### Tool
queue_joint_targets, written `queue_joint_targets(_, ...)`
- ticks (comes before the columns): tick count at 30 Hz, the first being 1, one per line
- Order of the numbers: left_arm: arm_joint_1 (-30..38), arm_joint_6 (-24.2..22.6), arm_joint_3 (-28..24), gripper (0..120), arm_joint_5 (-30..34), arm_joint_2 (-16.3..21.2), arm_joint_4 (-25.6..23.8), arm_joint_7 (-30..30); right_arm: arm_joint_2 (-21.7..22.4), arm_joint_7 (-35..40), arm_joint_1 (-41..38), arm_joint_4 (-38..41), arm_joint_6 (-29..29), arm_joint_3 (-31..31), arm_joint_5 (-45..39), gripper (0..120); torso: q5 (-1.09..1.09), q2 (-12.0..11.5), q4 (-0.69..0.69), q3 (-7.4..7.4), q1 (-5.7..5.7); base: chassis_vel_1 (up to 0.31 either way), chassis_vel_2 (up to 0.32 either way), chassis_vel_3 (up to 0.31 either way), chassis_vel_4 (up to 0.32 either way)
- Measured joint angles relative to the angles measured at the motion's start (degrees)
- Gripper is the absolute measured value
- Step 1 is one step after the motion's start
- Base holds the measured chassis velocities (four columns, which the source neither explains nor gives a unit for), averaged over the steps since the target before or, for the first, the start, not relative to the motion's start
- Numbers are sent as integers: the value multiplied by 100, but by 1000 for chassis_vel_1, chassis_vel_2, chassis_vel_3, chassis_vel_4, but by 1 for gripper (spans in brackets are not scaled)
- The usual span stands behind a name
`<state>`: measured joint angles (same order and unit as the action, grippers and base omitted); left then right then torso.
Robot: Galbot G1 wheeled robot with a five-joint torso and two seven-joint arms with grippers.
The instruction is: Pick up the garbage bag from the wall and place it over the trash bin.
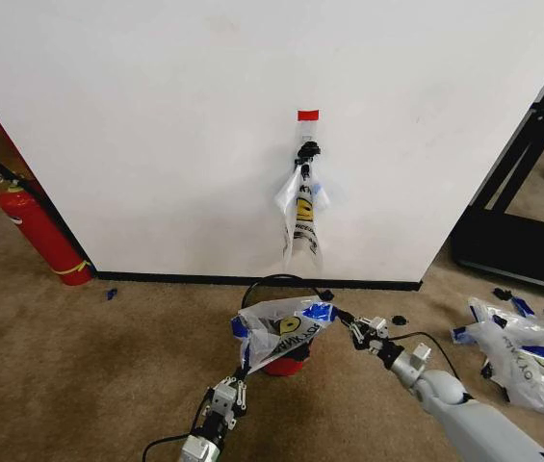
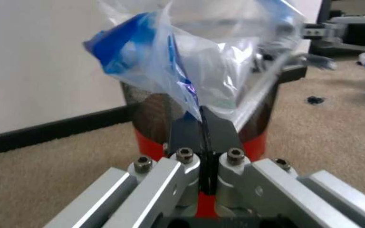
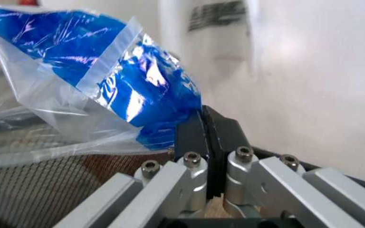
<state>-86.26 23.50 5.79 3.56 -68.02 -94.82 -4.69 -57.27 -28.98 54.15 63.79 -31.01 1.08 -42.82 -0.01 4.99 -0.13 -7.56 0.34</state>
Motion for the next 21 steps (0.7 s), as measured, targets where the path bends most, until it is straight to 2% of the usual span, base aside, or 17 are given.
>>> queue_joint_targets(5, 21, 95, -5, 0, -105, 11, 138, 121, -116, 456, -19, -102, 137, 22, -65, 0, 3, 0, 0, 0, 0, 0, 0, 0, 0)
queue_joint_targets(16, 98, 175, 12, 0, -152, -30, 268, 157, -175, 814, -15, -110, 423, 65, 191, 0, 1, 0, -1, 1, 0, 0, 0, 0, 0)
queue_joint_targets(21, 161, 188, 17, 0, -160, -88, 344, 153, -362, 1710, -90, -43, 583, 183, 267, 0, 1, 0, 0, 1, 0, 0, 0, 0, 0)
